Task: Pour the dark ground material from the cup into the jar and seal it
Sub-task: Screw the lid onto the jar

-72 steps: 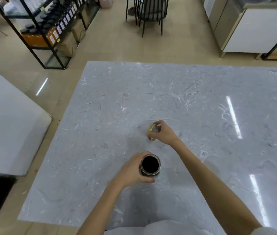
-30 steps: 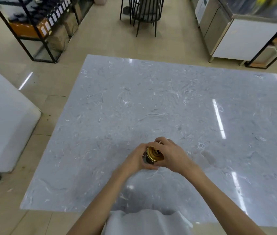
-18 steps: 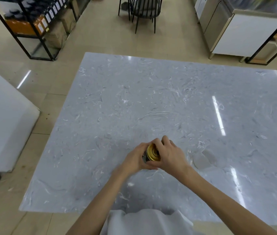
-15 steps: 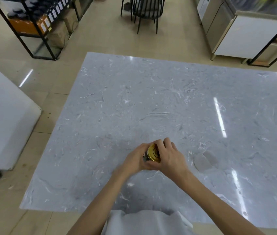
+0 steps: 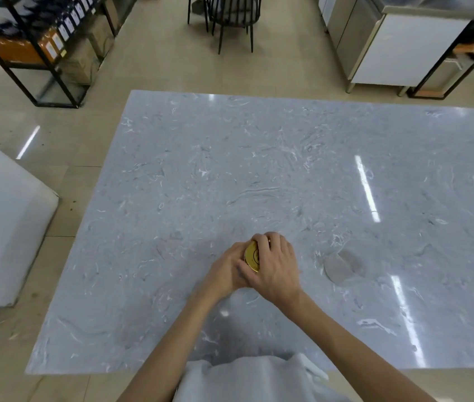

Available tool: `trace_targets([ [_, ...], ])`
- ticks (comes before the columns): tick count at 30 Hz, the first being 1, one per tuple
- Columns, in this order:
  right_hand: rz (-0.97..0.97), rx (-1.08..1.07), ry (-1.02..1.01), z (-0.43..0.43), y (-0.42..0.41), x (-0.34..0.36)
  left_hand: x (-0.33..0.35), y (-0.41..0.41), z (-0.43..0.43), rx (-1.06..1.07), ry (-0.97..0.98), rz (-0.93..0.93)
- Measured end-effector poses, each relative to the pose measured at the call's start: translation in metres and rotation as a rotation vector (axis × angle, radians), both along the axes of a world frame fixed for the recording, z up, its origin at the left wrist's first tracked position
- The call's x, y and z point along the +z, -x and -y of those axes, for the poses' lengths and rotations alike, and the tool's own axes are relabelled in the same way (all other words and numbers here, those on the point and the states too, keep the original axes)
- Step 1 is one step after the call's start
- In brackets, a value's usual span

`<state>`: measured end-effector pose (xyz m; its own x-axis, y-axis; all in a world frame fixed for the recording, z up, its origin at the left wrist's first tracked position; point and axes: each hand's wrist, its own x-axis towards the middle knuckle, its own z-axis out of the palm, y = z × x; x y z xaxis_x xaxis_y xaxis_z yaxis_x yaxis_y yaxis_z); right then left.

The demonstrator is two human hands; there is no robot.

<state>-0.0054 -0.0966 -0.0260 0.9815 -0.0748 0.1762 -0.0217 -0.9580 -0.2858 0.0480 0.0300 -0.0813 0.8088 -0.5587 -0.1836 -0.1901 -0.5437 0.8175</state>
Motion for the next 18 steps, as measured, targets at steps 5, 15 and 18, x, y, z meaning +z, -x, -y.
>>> trace_targets([
  [5,0.049,0.562,-0.217,0.031,-0.006,0.002,-0.004,0.002,-0.008,-0.022,0.004,0.195],
  [15,-0.062,0.143,-0.072,0.005,-0.009,0.014,-0.017,-0.002,-0.007,-0.033,-0.104,0.281],
  [18,0.089,0.384,-0.200,0.022,-0.018,0.013,-0.007,-0.002,-0.001,0.037,0.010,0.146],
])
